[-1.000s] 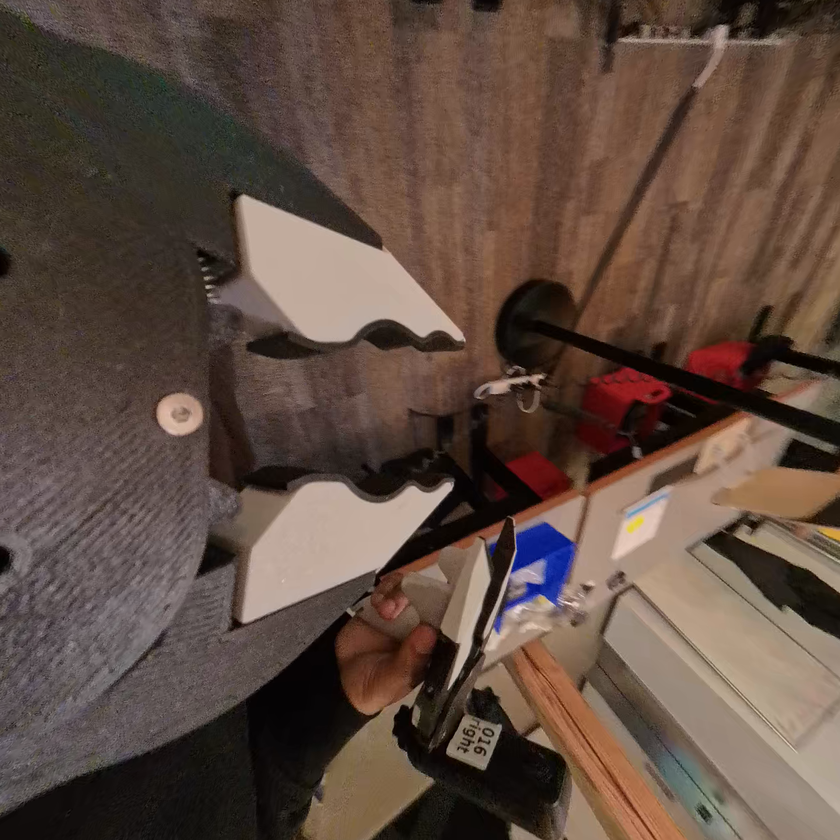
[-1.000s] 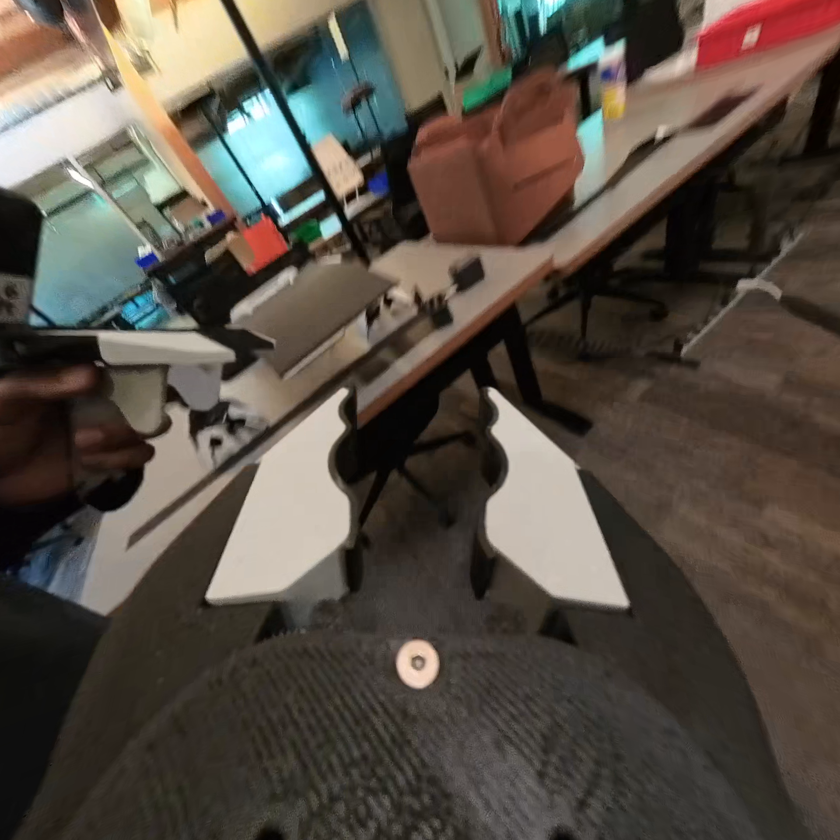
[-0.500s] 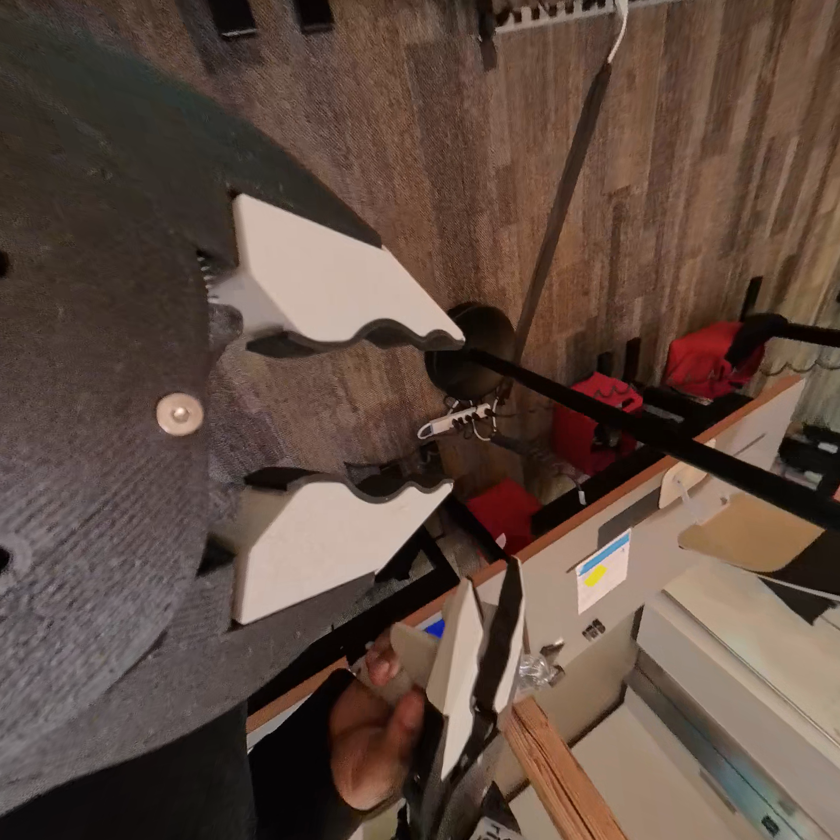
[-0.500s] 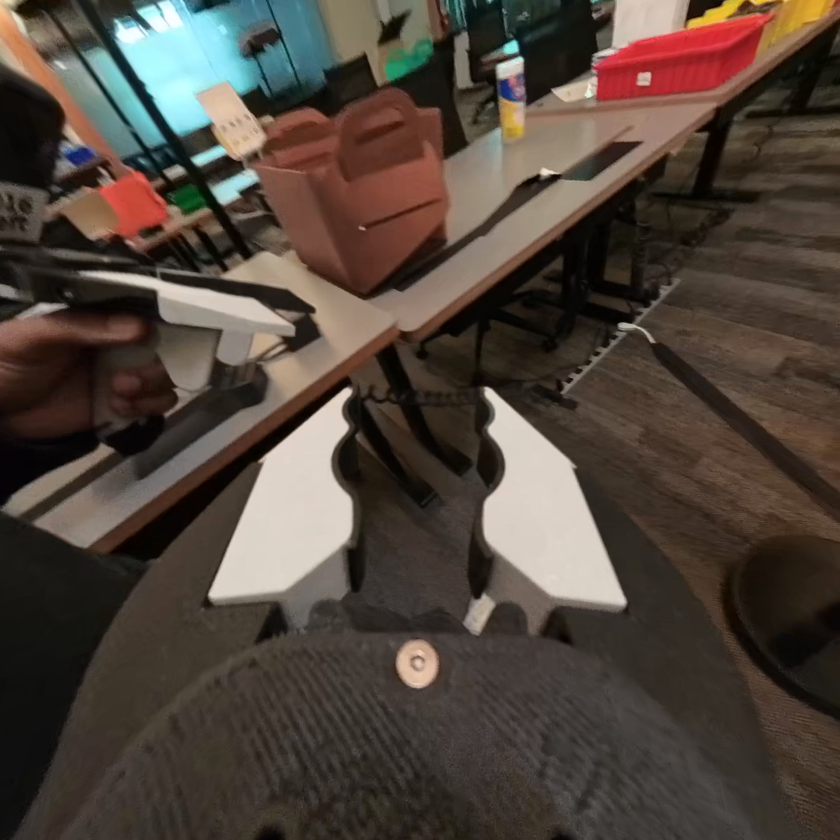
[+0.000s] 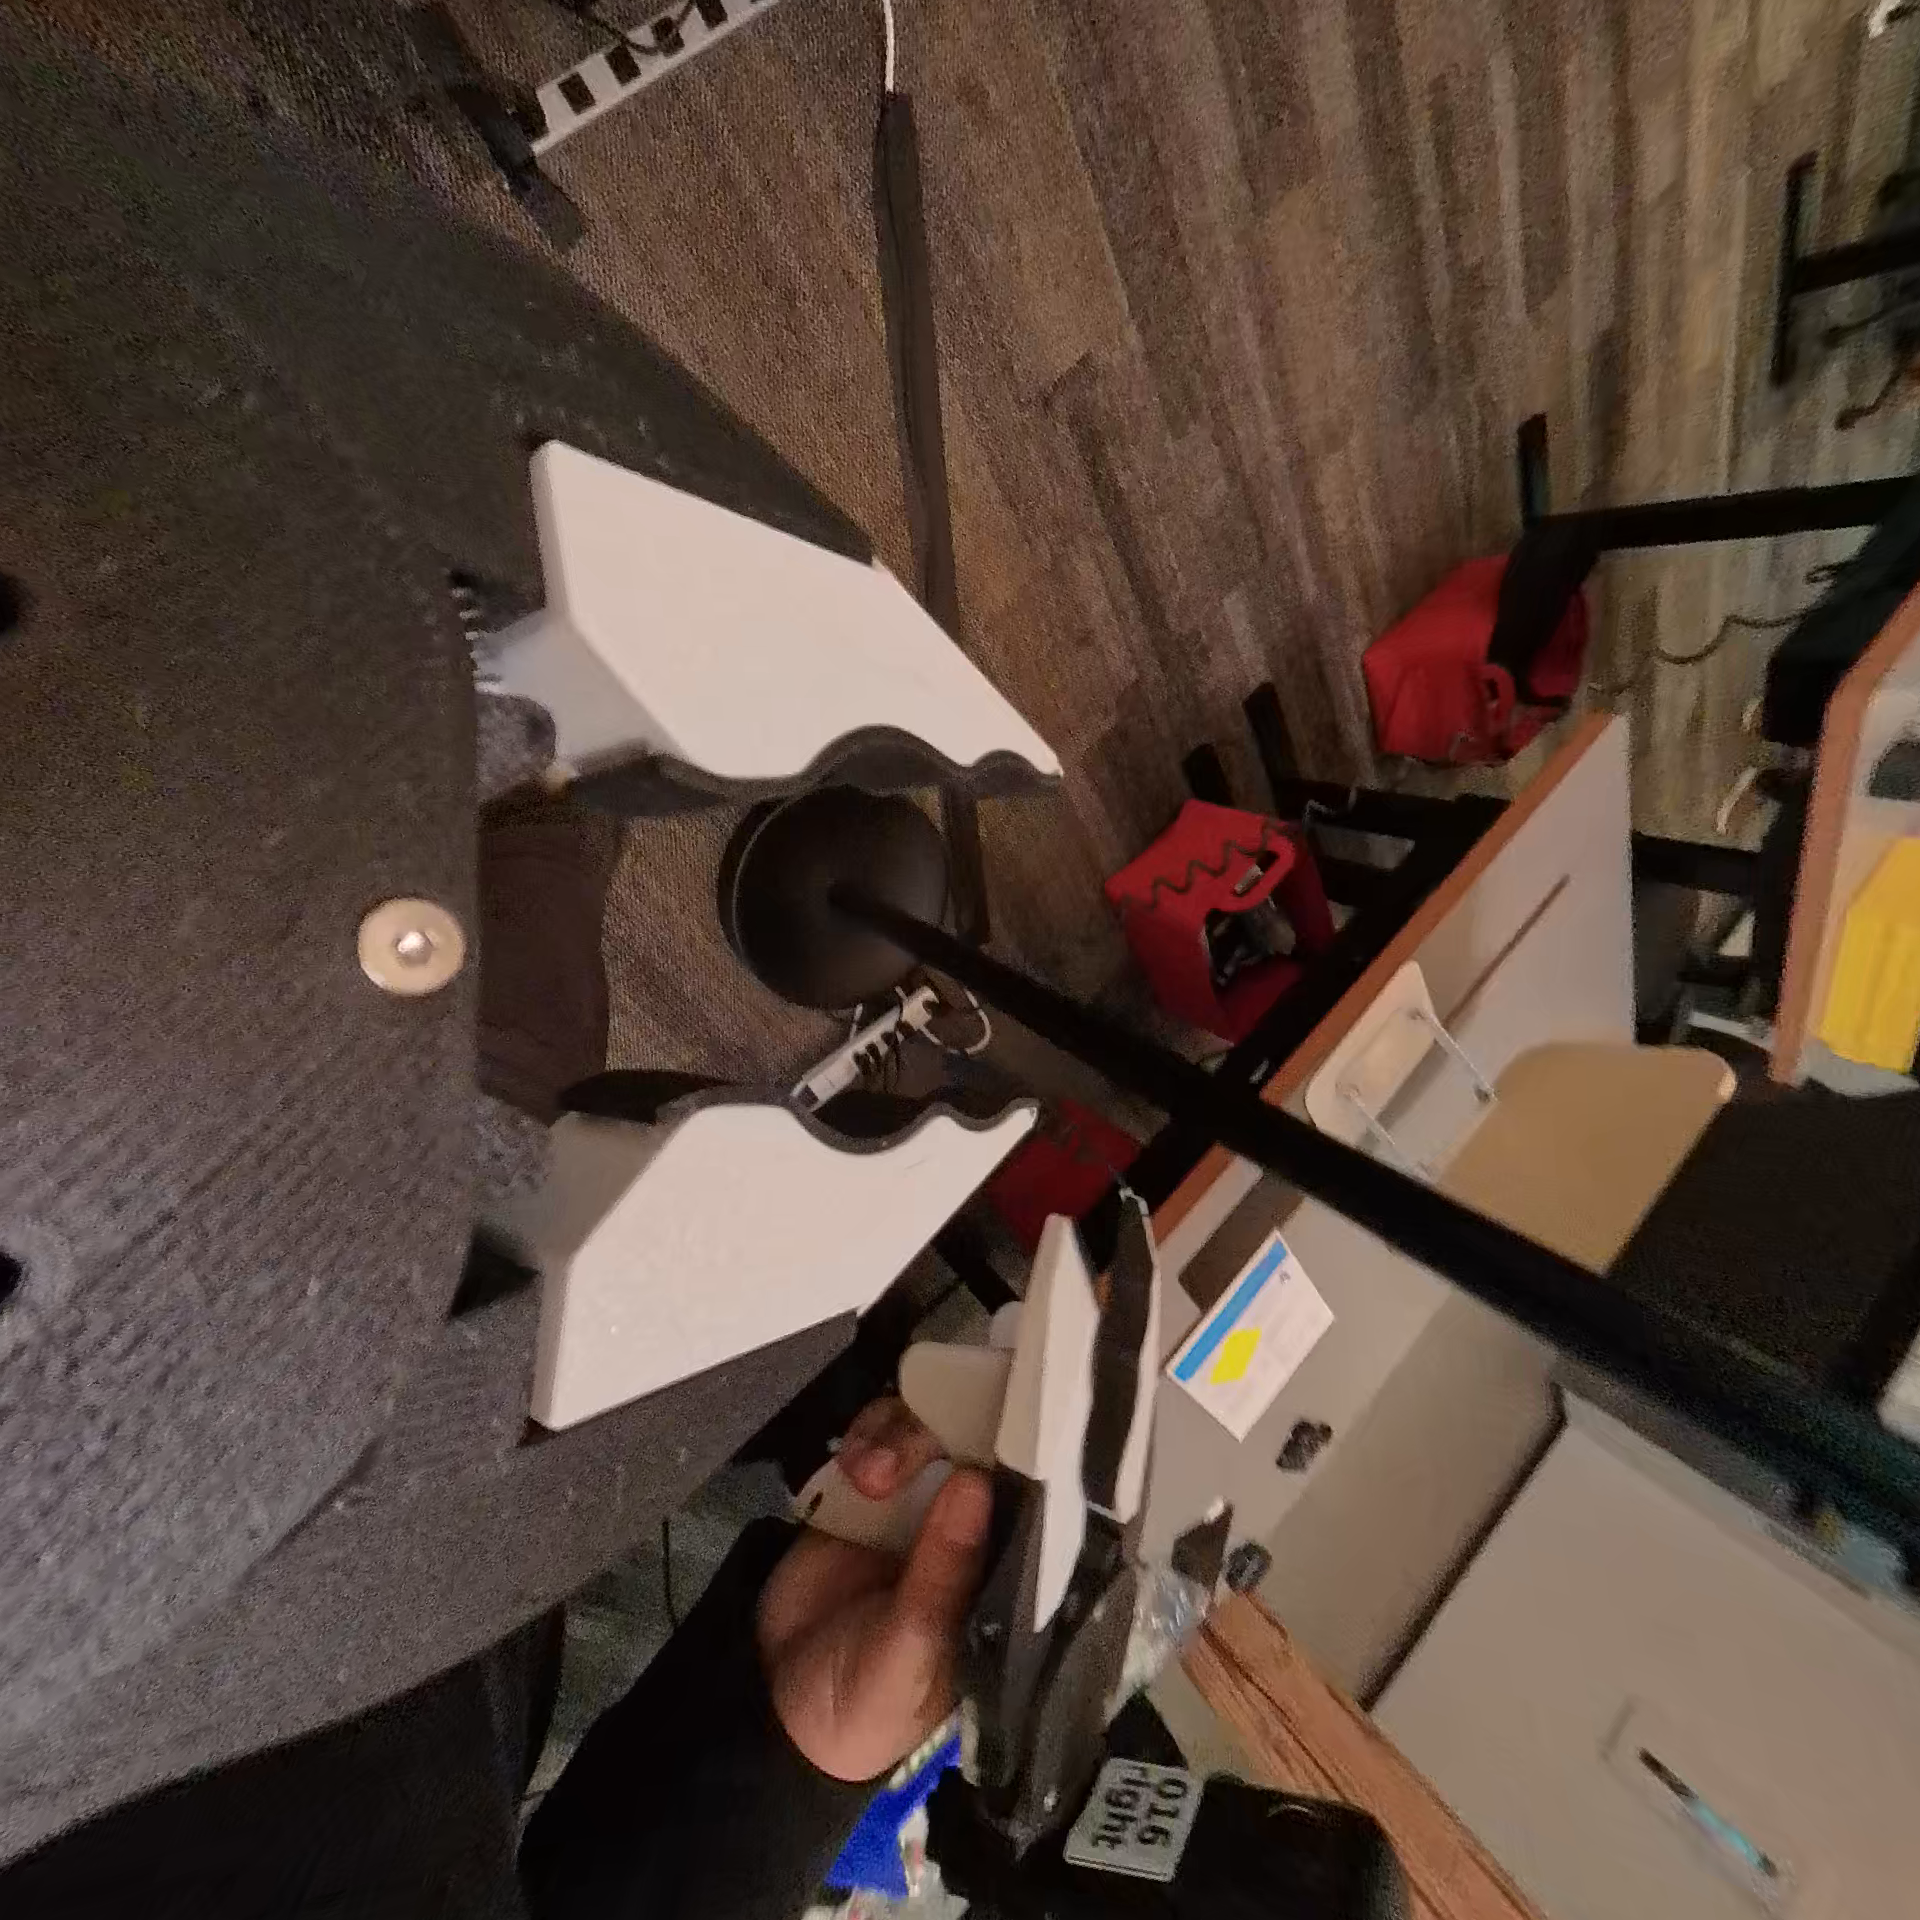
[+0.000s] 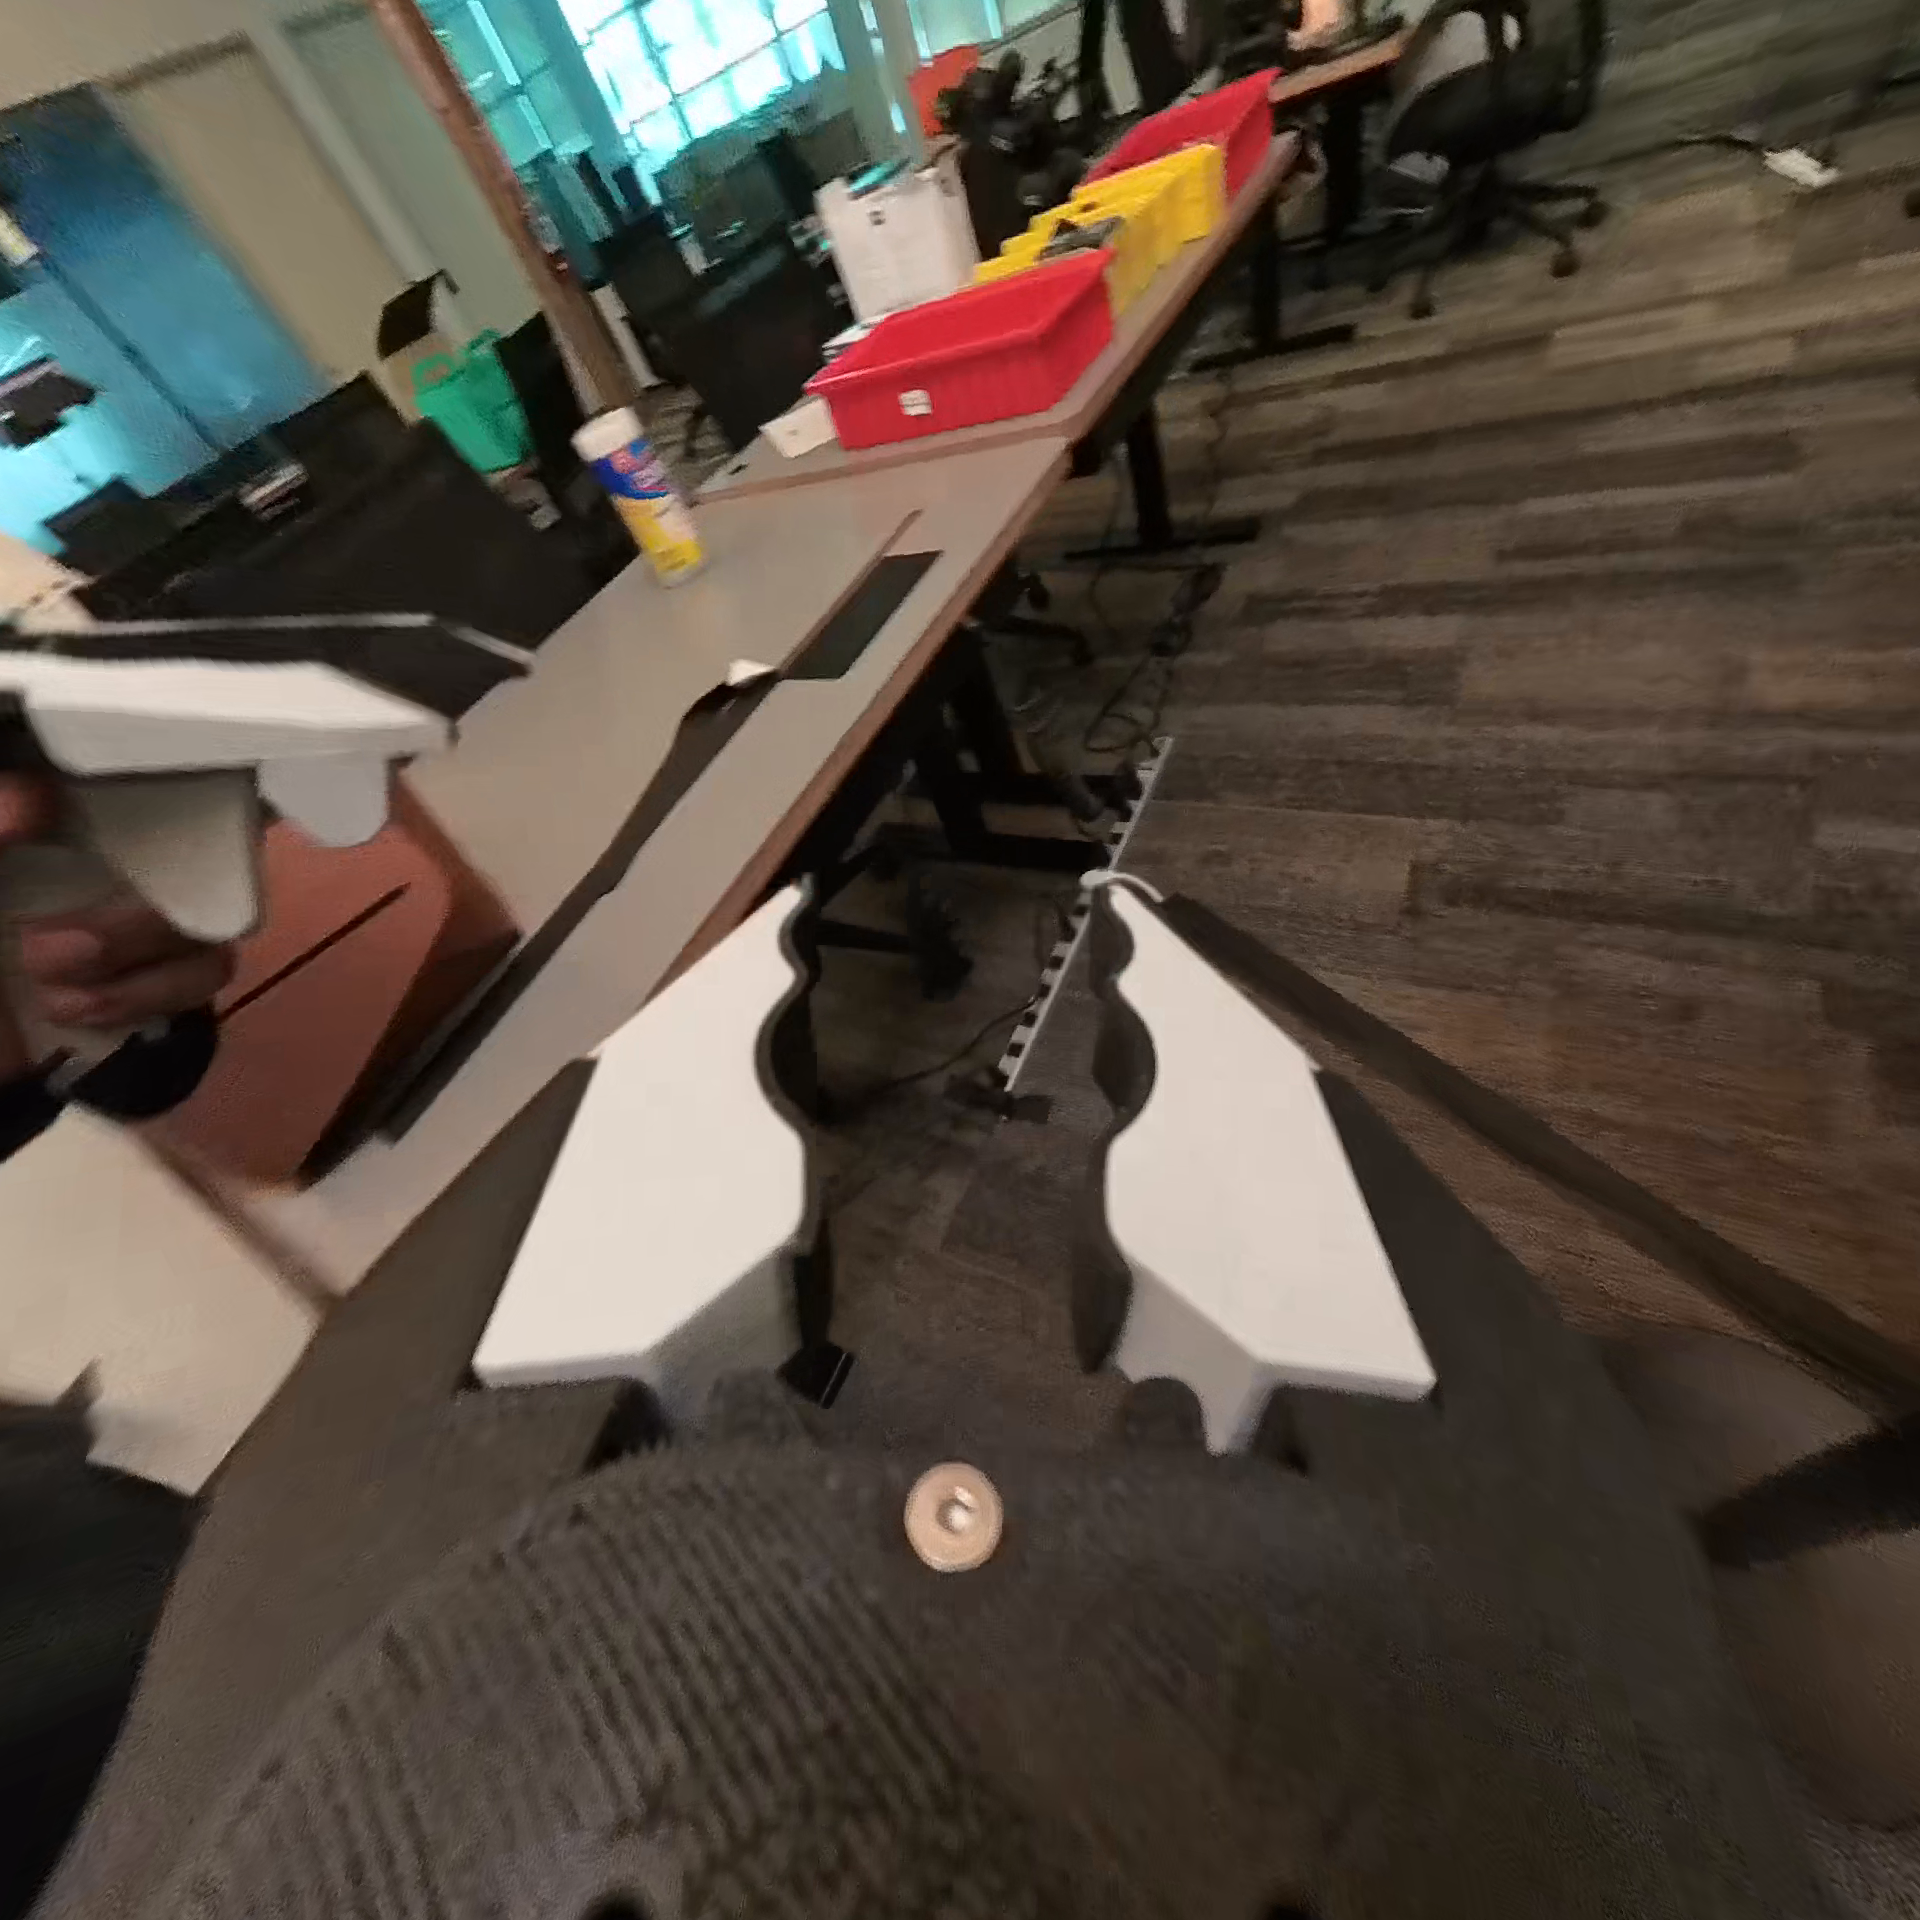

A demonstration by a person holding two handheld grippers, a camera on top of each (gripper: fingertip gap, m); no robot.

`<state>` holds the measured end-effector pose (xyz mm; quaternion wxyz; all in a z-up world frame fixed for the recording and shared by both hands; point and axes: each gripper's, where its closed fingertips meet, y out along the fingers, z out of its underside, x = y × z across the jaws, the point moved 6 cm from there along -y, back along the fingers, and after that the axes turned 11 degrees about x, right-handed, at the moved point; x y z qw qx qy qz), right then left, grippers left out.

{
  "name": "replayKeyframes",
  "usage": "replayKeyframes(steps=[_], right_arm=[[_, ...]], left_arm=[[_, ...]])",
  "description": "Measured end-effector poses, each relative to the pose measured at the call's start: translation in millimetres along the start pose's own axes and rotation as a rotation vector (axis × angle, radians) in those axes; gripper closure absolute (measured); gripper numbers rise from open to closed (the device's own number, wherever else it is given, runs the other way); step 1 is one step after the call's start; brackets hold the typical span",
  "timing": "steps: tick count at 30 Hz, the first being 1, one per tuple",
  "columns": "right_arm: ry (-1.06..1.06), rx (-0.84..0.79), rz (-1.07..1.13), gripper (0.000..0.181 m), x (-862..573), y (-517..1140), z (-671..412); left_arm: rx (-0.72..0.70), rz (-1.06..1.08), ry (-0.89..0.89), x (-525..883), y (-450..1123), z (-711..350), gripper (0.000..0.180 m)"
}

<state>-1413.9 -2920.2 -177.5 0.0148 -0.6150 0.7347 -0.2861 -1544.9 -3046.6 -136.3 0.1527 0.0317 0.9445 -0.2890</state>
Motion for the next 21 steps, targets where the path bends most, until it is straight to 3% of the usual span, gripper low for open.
replayKeyframes(steps=[7, 11, 15, 17, 21], right_arm=[[0.161, -0.054, 0.226, 0.115, -163.4, 131.1, -98.5], [0.113, -0.189, 0.437, 0.114, -255.1, 147.5, -178.2], [0.148, -0.191, 0.718, 0.112, -357.2, 157.6, -209.5], [0.195, -0.232, 0.817, 0.133, -404.0, 155.7, -214.2], [0.317, -0.299, 1.048, 0.158, -490.0, 138.6, -214.4]], left_arm=[[0.167, -0.024, -0.081, 122.7, 114.6, -70.1, 0.126], [0.088, 0.023, -0.06, 176.6, 164.1, -155.4, 0.129], [0.136, 0.063, -0.04, 226.2, 234.6, -218.5, 0.128], [0.131, 0.117, -0.026, 243.9, 271.4, -247.9, 0.129], [0.234, 0.244, 0.043, 280.4, 358.5, -293.4, 0.129]])
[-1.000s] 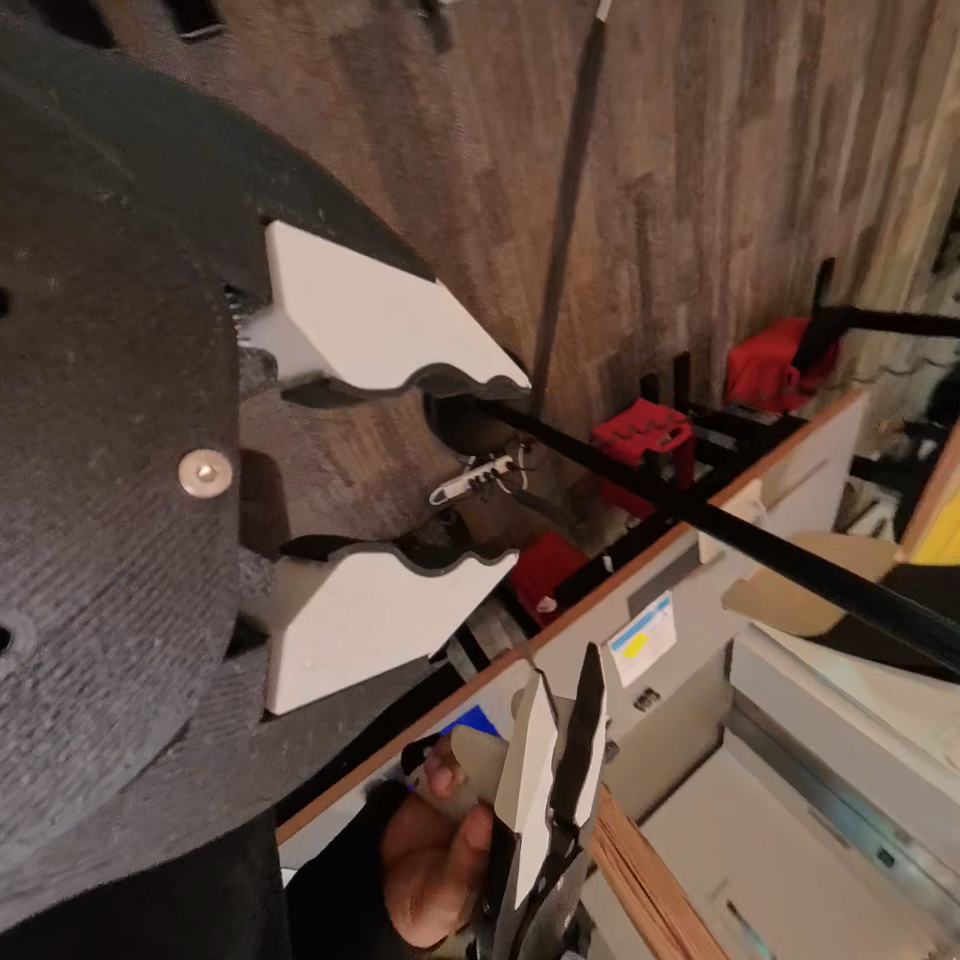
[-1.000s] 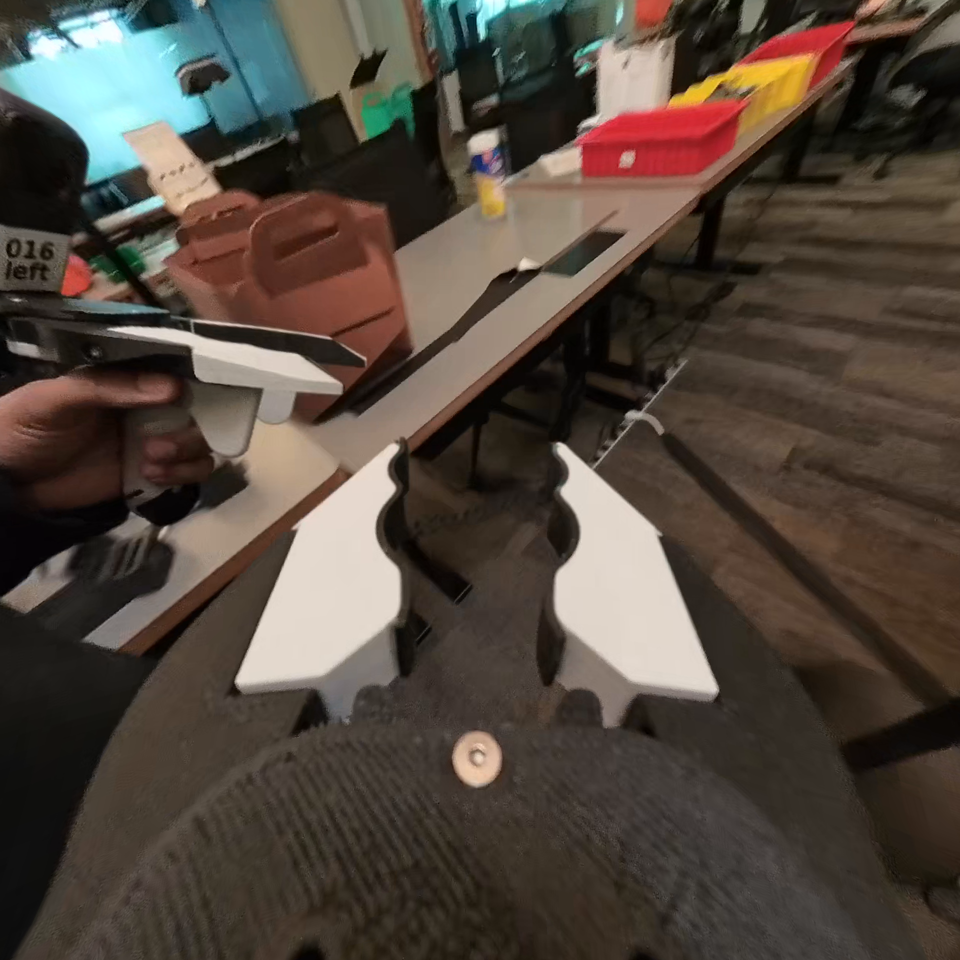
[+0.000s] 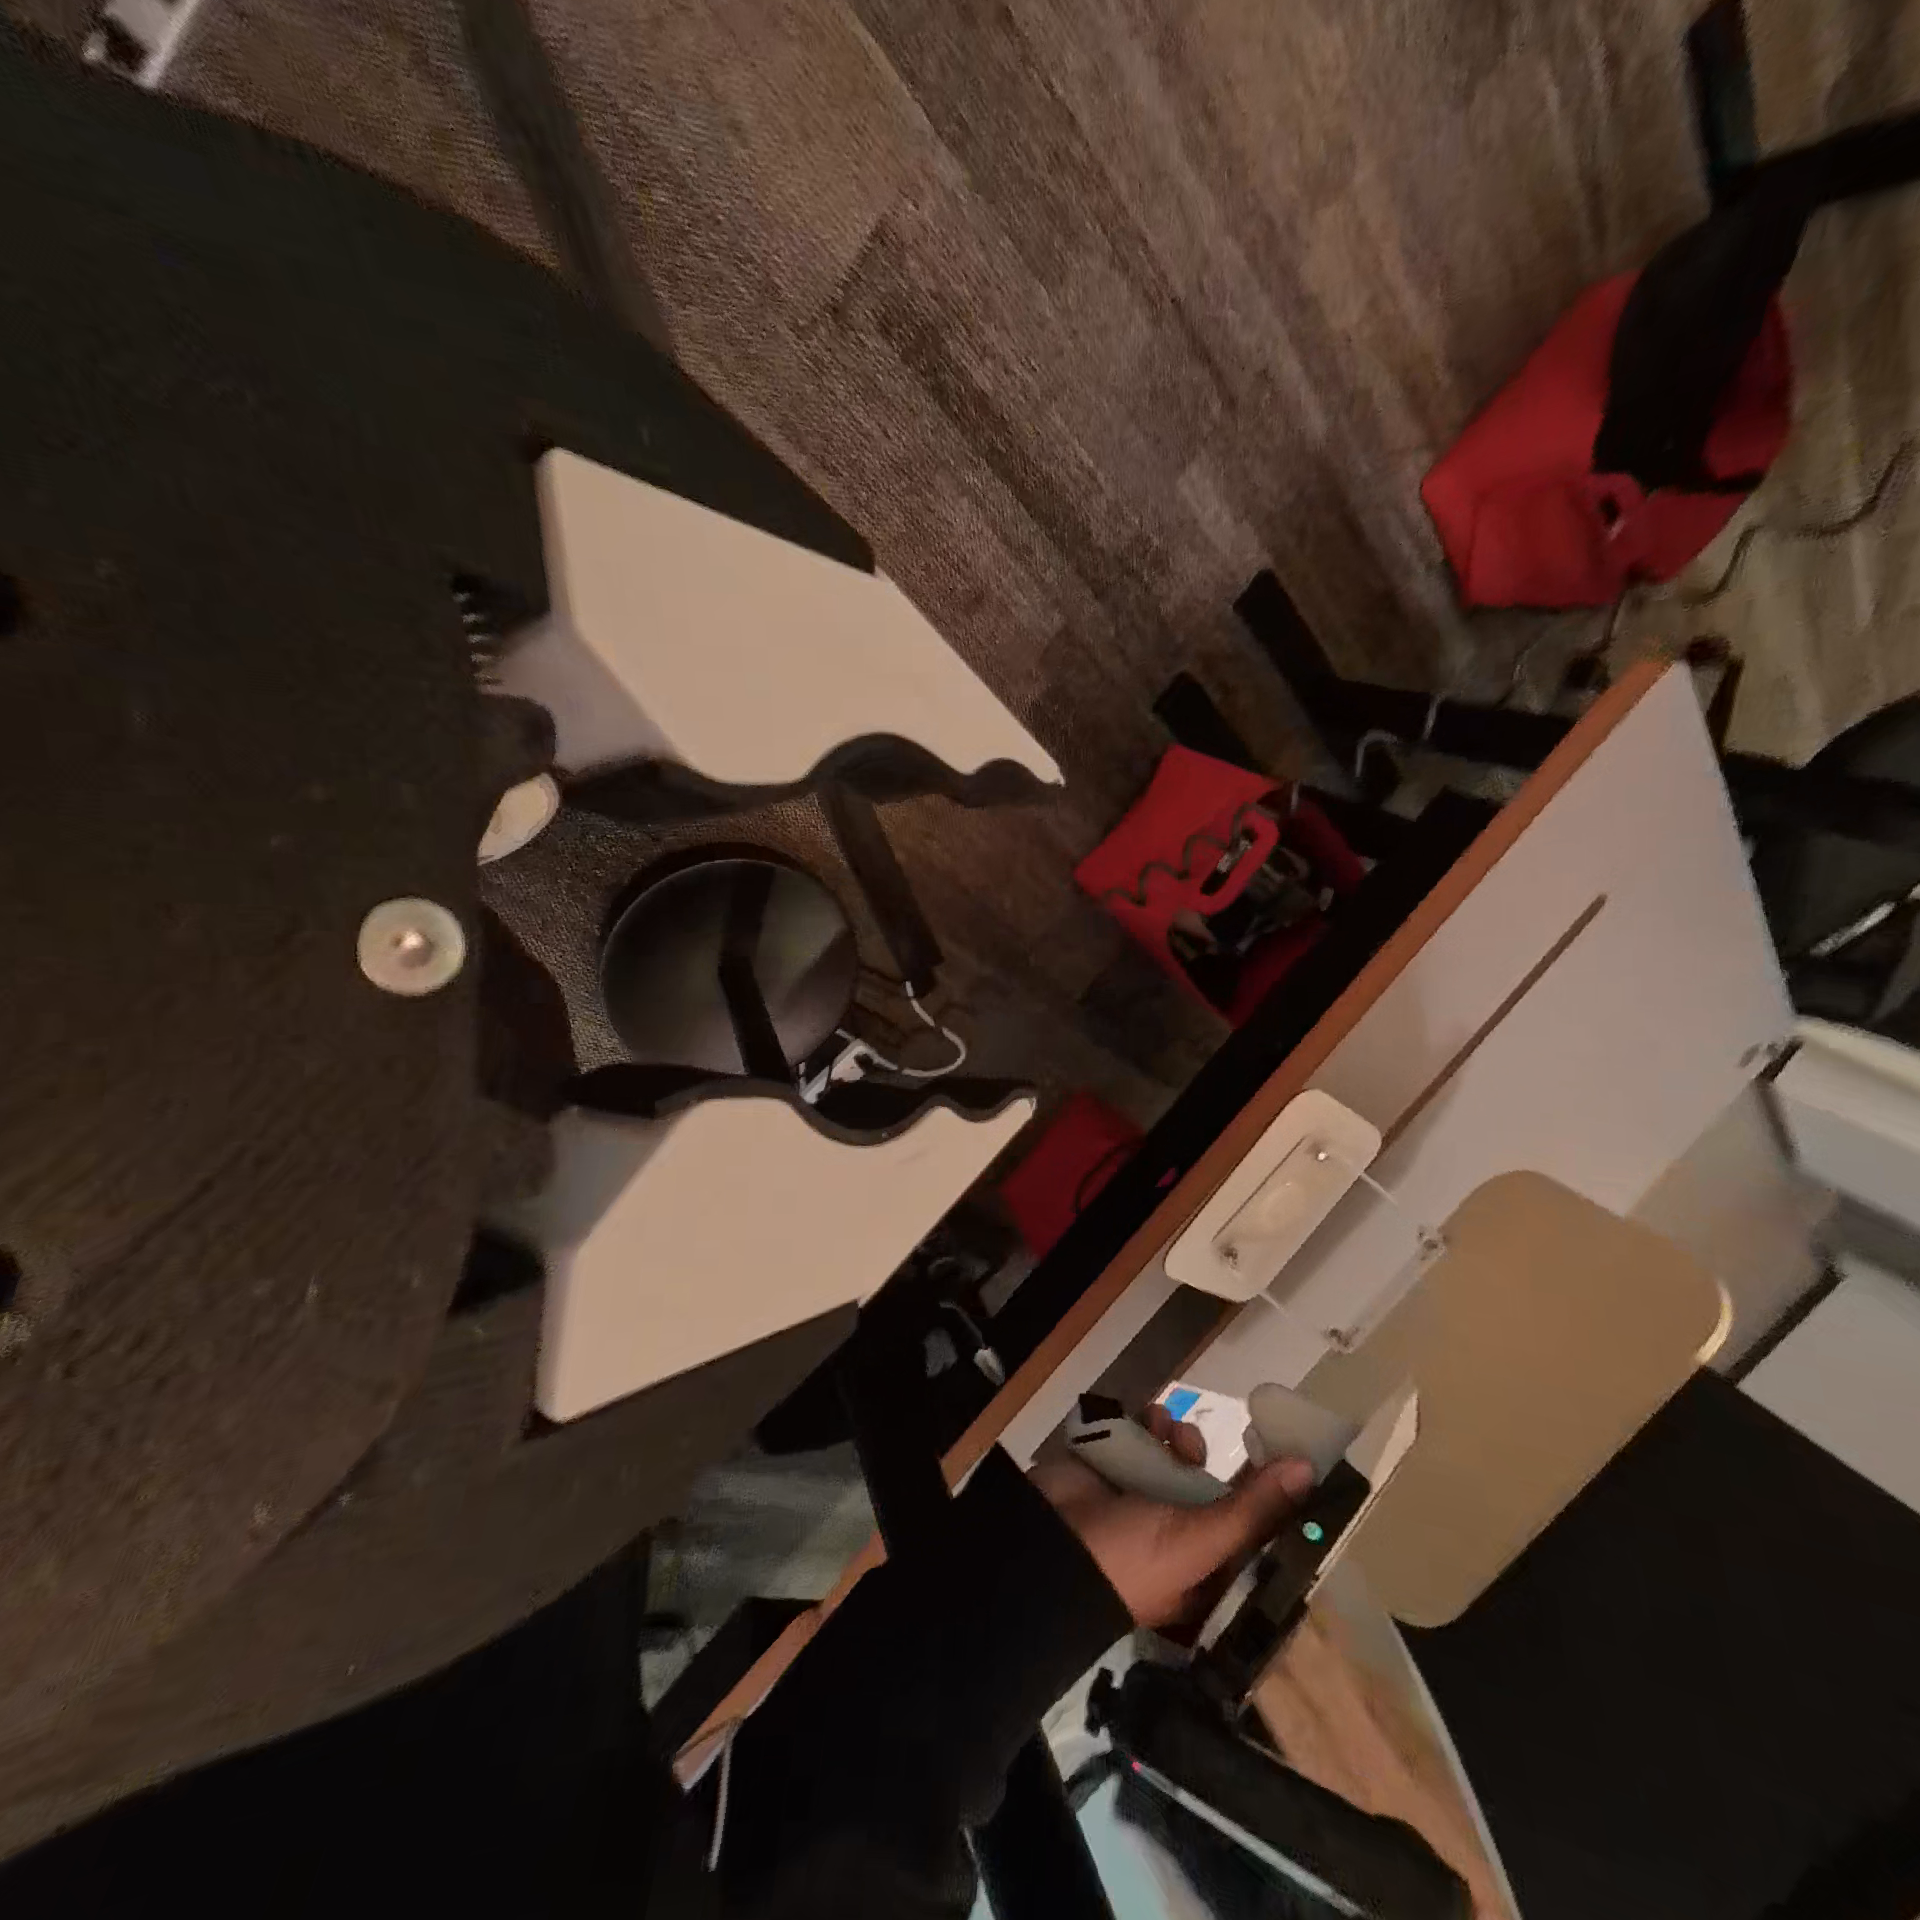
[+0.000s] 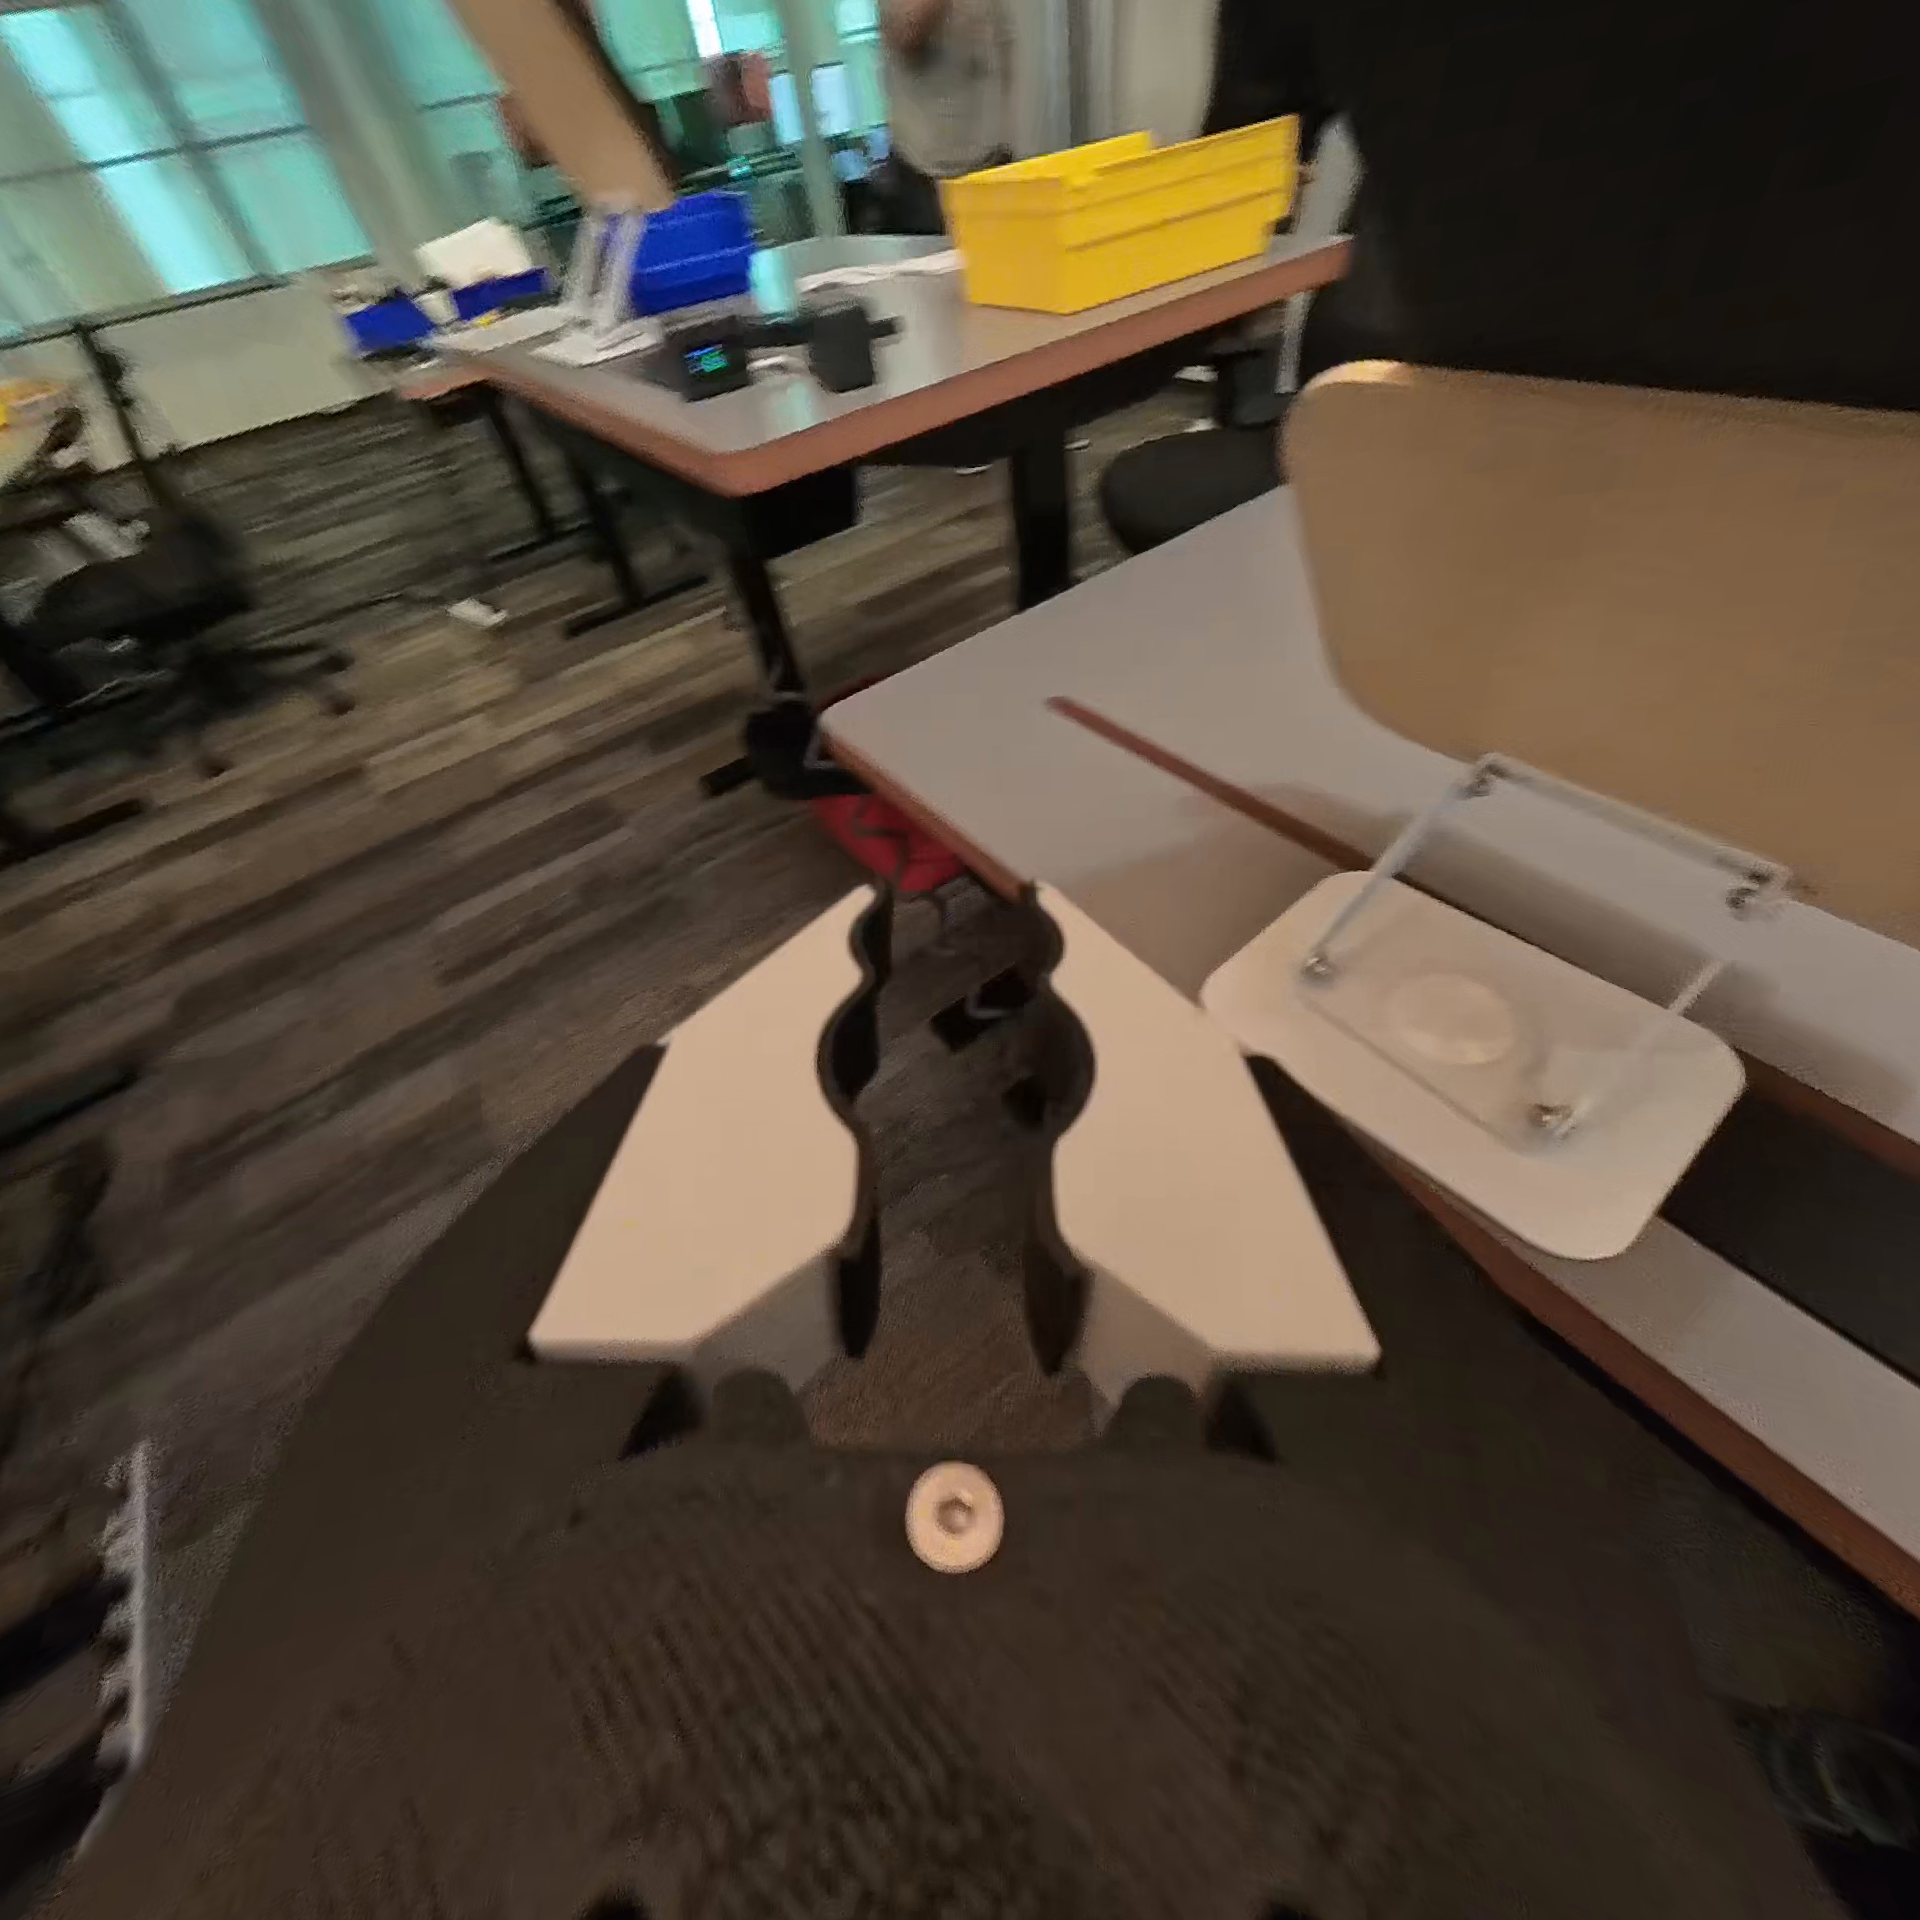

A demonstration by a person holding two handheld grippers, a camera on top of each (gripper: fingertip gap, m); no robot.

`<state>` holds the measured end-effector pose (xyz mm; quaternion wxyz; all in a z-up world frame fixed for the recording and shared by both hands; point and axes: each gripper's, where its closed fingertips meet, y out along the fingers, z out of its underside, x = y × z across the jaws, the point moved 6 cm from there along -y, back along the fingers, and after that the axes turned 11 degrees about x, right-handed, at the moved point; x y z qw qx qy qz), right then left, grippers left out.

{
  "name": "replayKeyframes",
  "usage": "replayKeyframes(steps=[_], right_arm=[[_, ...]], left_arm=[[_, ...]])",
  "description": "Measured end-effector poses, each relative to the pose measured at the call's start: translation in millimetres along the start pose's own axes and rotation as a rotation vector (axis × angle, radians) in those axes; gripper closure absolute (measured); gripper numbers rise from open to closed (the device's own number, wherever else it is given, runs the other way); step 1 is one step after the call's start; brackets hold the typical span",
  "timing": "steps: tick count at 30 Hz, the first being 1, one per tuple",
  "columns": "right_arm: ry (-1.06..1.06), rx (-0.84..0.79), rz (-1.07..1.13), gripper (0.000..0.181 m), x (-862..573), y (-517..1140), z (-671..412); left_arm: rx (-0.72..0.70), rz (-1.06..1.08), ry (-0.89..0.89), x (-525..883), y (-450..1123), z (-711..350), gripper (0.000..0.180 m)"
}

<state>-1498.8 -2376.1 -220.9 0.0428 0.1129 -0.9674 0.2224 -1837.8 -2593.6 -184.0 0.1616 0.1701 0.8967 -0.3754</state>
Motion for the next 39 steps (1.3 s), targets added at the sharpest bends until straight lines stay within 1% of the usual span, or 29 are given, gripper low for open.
replayKeyframes(steps=[1, 5, 7, 10, 13, 15, 20, 23, 25, 26, 27, 28, 32, 35, 39], right_arm=[[0.028, -0.016, 0.04, 0.157, -9.3, 10.6, -7.7], [0.132, -0.036, 0.204, 0.144, -33.2, 44.9, -27.3], [0.158, 0.0, 0.268, 0.141, -43.9, 68.4, -25.0], [0.177, 0.043, 0.359, 0.142, -65.5, 105.8, -20.5], [0.19, 0.08, 0.452, 0.147, -100.7, 151.8, -14.0], [0.22, 0.12, 0.492, 0.148, -129.9, 187.3, -5.9], [0.34, 0.218, 0.529, 0.148, -198.7, 267.7, 21.2], [0.41, 0.233, 0.555, 0.148, -223.6, 297.0, 30.1], [0.445, 0.233, 0.562, 0.149, -235.0, 310.8, 32.1], [0.447, 0.233, 0.557, 0.154, -238.8, 316.5, 31.5], [0.442, 0.235, 0.556, 0.17, -241.0, 321.2, 30.0], [0.44, 0.243, 0.573, 0.176, -242.7, 323.6, 29.4], [0.436, 0.225, 0.594, 0.176, -239.8, 324.3, 29.9], [0.343, 0.269, 0.606, 0.178, -235.2, 326.9, 30.7], [0.24, 0.298, 0.562, 0.179, -220.4, 327.3, 33.6]], left_arm=[[0.023, 0.039, 0.026, 12.5, 14.1, -16.5, 0.129], [0.11, 0.146, 0.138, 54.8, 58.4, -87.3, 0.13], [0.131, 0.171, 0.179, 70.8, 74.0, -121.5, 0.13], [0.148, 0.195, 0.205, 88.5, 92.7, -159.6, 0.13], [0.214, 0.199, 0.218, 106.2, 114.3, -172.4, 0.13], [0.266, 0.157, 0.212, 118.5, 125.3, -171.5, 0.13], [0.363, 0.084, 0.125, 132.3, 143.5, -159.4, 0.13], [0.422, 0.083, 0.085, 129.2, 158.6, -153.7, 0.13], [0.441, 0.083, 0.09, 124.1, 168.8, -157.4, 0.13], [0.442, 0.082, 0.1, 121.2, 173.9, -160.6, 0.13], [0.442, 0.081, 0.111, 118.7, 178.8, -163.6, 0.13], [0.443, 0.081, 0.12, 116.3, 183.4, -166.1, 0.13], [0.457, 0.102, 0.125, 110.0, 195.9, -169.6, 0.13], [0.475, 0.122, 0.122, 108.2, 202.8, -169.4, 0.13], [0.479, 0.133, 0.132, 108.8, 207.3, -172.2, 0.13]])
